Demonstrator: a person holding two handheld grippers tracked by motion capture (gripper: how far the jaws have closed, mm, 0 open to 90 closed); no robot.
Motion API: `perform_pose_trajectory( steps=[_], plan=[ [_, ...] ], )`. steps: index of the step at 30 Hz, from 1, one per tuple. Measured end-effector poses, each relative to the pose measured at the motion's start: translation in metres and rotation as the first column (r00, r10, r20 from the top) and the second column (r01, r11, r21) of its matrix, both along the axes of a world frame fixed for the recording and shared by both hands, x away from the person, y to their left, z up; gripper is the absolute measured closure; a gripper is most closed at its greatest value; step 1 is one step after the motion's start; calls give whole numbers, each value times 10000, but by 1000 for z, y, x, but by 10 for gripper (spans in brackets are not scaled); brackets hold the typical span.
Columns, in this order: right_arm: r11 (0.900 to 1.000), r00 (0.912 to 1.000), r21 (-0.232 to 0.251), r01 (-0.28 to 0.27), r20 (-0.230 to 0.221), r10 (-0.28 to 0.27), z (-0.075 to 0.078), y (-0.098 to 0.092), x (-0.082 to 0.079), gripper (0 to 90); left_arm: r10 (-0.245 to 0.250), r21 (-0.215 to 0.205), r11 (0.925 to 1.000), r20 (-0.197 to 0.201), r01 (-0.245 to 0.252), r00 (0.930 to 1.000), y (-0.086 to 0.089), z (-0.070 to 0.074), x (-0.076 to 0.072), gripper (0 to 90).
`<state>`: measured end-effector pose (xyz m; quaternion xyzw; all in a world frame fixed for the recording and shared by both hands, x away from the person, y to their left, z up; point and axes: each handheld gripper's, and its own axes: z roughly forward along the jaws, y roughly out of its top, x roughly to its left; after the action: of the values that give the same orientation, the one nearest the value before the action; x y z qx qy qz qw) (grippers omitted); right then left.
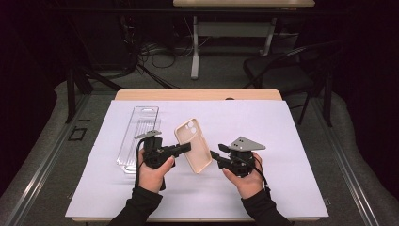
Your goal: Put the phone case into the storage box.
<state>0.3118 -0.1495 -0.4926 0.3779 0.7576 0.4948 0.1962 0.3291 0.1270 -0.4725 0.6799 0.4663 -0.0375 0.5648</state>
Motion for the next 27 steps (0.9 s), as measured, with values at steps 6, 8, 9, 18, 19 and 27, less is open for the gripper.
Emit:
perform_pose_trajectory(
  steps=[6,8,9,18,19,27],
  plan=[
    [10000,9998,-49,-17,208,18,2,-1,-1,528,84,114,9999,269,-87,9996,10,6,1,813],
    [10000,9995,-50,-36,312,37,2,-1,-1,521,89,170,9998,363,-95,9993,13,7,2,813],
    [10000,9995,-61,-40,317,42,3,-1,-1,512,124,143,9998,359,-129,9993,14,8,2,813],
    [9986,9987,-454,-261,419,280,3,0,-1,493,79,243,9997,762,-98,9971,23,14,3,813],
    [9983,9986,-499,-297,412,317,3,0,-1,489,52,278,9996,826,-75,9966,24,15,3,813],
    [9978,9978,-500,-441,470,464,5,0,-1,475,-98,294,9995,964,69,9953,29,18,4,813]
  ],
)
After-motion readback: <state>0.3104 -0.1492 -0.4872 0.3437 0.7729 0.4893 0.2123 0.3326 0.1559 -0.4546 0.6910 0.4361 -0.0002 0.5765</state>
